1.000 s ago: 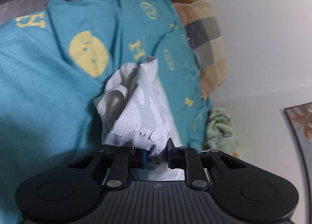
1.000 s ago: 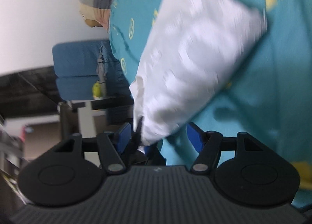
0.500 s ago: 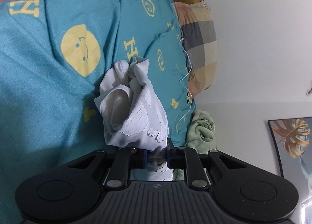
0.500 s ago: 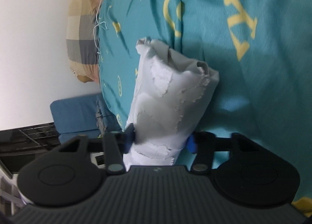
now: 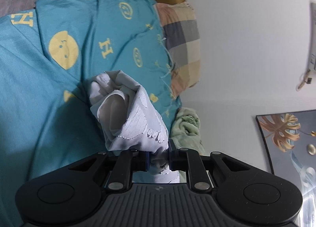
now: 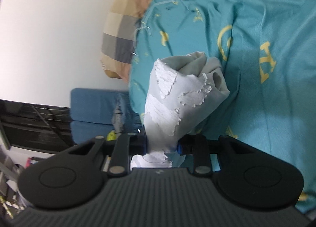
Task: Fold clothes
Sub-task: 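Carry the folded T-shirt with both grippers onto the green blanket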
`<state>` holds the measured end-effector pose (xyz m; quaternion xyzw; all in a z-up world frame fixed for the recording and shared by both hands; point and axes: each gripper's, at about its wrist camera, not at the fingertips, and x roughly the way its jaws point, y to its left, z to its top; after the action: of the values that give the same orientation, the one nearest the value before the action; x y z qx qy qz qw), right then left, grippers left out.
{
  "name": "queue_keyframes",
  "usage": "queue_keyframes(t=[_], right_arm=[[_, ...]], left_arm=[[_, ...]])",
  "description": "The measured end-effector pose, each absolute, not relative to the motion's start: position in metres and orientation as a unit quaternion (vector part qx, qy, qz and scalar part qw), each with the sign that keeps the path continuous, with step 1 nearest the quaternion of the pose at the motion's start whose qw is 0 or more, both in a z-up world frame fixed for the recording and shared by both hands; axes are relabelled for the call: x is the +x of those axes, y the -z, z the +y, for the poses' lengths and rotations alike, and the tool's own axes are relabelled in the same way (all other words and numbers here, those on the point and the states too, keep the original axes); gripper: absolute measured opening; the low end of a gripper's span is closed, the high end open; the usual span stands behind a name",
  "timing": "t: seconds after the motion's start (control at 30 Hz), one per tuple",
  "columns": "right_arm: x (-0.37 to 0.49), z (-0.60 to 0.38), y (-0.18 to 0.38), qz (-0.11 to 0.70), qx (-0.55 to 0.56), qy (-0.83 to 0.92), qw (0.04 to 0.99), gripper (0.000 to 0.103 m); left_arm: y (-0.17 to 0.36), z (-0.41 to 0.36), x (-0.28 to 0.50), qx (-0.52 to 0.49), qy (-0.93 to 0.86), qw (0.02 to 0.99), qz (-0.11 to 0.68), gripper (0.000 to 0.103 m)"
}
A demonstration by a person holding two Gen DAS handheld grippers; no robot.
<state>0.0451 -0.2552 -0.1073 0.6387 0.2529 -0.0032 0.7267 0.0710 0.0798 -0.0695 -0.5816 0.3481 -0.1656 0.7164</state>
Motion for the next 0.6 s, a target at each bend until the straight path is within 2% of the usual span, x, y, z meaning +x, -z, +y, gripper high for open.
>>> queue_keyframes(t=[0.17, 0.33, 0.6], right_arm=[[0.024, -0.298, 0.067, 0.228, 0.643, 0.007, 0.731, 0.030], [0.012, -0.371, 0.018, 0.188, 0.637, 0.021, 0.747, 0.030], [0.024, -0.541, -0.064, 0.110, 0.590, 0.079, 0.796, 0.030]], left_arm=[[0.022, 0.032, 0.067, -0.568, 0.190, 0.714, 0.362, 0.017], [-0.021, -0.059, 0.094, -0.550, 0.237, 0.707, 0.376, 0.017], [-0.077, -0.260, 0.176, -0.492, 0.340, 0.698, 0.395, 0.017]])
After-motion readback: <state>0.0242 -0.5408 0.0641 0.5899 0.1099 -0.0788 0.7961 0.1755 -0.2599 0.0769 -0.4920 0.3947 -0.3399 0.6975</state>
